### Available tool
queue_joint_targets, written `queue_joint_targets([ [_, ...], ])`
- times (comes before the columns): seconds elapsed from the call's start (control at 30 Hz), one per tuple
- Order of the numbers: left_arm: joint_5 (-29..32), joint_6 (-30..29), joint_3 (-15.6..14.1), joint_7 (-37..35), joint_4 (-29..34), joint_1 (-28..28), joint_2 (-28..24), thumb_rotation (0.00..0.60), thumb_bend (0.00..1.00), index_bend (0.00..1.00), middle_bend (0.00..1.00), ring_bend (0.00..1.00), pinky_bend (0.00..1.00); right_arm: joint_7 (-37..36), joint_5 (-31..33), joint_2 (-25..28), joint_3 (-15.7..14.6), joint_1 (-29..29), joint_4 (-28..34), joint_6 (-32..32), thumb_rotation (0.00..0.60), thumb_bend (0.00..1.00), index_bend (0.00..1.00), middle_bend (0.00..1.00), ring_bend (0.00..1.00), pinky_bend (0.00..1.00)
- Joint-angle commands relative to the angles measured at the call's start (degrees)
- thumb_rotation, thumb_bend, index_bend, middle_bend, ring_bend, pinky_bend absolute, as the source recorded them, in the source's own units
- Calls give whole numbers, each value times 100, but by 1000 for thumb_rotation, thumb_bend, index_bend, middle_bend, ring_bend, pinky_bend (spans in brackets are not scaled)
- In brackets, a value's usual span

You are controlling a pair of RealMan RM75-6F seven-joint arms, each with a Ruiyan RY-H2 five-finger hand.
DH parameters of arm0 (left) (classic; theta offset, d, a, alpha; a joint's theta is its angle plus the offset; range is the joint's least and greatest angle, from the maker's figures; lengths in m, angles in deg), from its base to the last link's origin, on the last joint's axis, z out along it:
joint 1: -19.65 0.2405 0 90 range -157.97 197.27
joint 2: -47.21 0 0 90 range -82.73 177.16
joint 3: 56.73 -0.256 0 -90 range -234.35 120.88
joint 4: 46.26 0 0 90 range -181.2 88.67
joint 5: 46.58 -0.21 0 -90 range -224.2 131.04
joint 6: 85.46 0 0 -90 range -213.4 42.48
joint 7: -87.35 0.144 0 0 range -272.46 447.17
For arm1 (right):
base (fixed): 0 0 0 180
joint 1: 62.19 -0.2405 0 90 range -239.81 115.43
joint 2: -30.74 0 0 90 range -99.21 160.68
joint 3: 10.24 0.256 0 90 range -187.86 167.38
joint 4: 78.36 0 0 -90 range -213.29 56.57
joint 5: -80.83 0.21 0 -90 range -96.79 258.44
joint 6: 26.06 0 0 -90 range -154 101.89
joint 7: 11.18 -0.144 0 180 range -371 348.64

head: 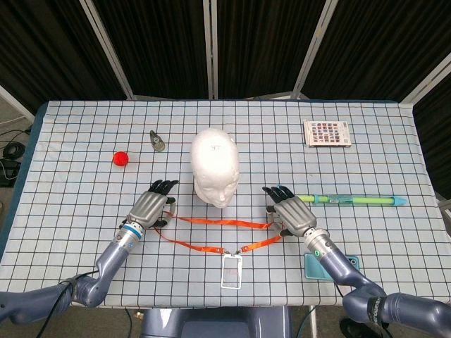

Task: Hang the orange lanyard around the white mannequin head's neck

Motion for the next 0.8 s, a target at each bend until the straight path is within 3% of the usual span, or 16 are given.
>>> queue_joint_targets([
  [0.03,-282,-314,-67,-169,316,134,-245,600,476,679,0,0,0,-267,-357,172,-69,71,142,156,600,385,730,44,0,0],
  [0.37,-707,-1125,-17,-508,1400,474,-1025,600,520,695,0,0,0,-735,-1082,641,44,210,774,811,600,386,740,65,0,0],
  [0.8,-578,-1322,406,-721,2875,546,-2079,600,530,707,0,0,0,-668,-880,1267,515,298,2131,1223,600,387,747,73,0,0],
])
